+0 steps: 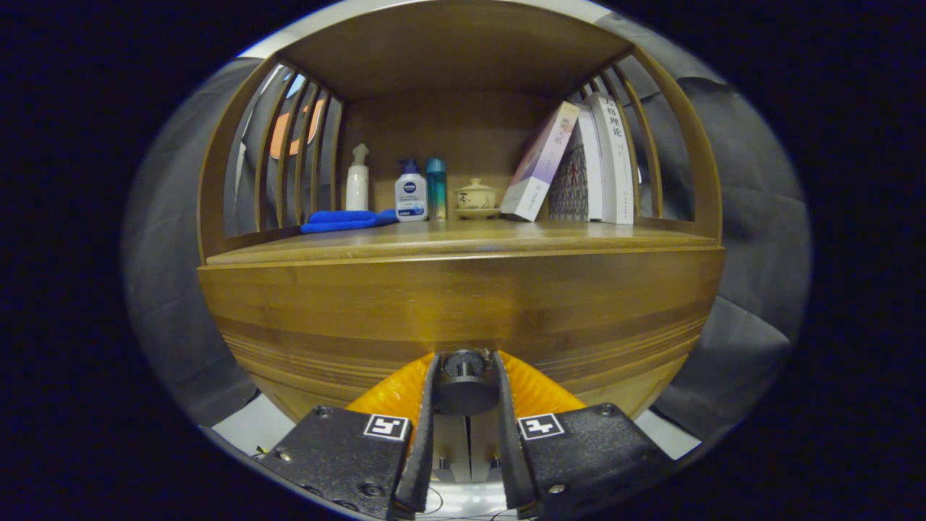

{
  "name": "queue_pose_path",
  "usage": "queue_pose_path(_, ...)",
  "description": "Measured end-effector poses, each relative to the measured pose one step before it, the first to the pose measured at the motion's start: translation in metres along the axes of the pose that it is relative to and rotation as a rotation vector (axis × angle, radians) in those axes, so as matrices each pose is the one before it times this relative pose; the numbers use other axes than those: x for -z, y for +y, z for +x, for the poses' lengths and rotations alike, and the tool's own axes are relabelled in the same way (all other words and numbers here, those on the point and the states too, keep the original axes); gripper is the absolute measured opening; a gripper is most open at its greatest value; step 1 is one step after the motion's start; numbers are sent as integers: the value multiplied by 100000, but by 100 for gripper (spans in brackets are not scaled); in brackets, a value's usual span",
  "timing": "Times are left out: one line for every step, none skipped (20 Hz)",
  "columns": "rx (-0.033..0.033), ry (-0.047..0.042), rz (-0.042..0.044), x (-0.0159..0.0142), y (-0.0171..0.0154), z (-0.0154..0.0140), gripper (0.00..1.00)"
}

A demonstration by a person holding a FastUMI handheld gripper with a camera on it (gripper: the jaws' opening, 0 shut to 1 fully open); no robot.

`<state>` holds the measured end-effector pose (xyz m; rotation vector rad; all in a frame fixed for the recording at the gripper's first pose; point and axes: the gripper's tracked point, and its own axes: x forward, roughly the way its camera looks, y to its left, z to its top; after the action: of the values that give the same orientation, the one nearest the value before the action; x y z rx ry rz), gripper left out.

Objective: Pull open the drawer, take out the items inside it, and place them on the countertop above the cabinet.

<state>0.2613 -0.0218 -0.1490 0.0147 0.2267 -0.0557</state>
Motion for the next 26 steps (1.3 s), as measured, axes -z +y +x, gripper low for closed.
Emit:
queue_pose_path(-284, 669, -819, 51, -31, 2, 40)
queue_pose_path(-358, 582, -589, 9, -17, 4, 38)
queue_pose_path(-44, 900, -106, 38, -2, -160, 37)
queue_pose_path(321, 668, 213, 37, -58, -207, 36)
queue_pose_path(414, 107, -673, 130, -70, -426, 36)
queue_pose_path(363, -128, -587, 167, -27, -533, 36)
queue_pose_path(345, -353, 229, 201, 54, -682, 36)
queue_pose_path(74, -399, 492, 213, 5, -648, 36)
queue_pose_path(-14, -603, 831, 282, 8, -698, 36)
queue_pose_path(-205, -693, -413, 266, -45, -730, 36)
queue_pose_path(-131, -756, -664, 185, 17, -807, 36)
queue_pose_path(-49, -985, -333, 159, -41, -812, 36)
queue_pose_path(-24, -1013, -417, 408, -153, -1066, 36)
queue_pose_path(41, -968, 458, 316, -72, -1036, 36)
queue_pose_path(-34, -659, 485, 192, -2, -1054, 36)
queue_pose_path(-247, -476, 125, 212, -6, -800, 36)
queue_pose_path(-417, -313, -294, 304, -41, -875, 36)
queue_pose_path(-127, -233, -238, 271, -18, -827, 36)
queue_pose_path(100, -285, -55, 165, -93, -823, 36)
queue_pose_path(-37, -143, 179, 267, -50, -755, 36)
queue_pose_path(-520, 480, 843, 309, 27, -748, 36)
queue_pose_path(-398, 1064, 478, 376, 99, -583, 36)
queue_pose_path(-729, 1348, 405, 749, 171, -699, 36)
queue_pose_path(-624, -1176, -310, -215, 282, -426, 36)
queue_pose_path(90, 372, -930, 440, 97, -408, 36)
queue_pose_path(-41, 116, 688, 24, -73, -616, 35)
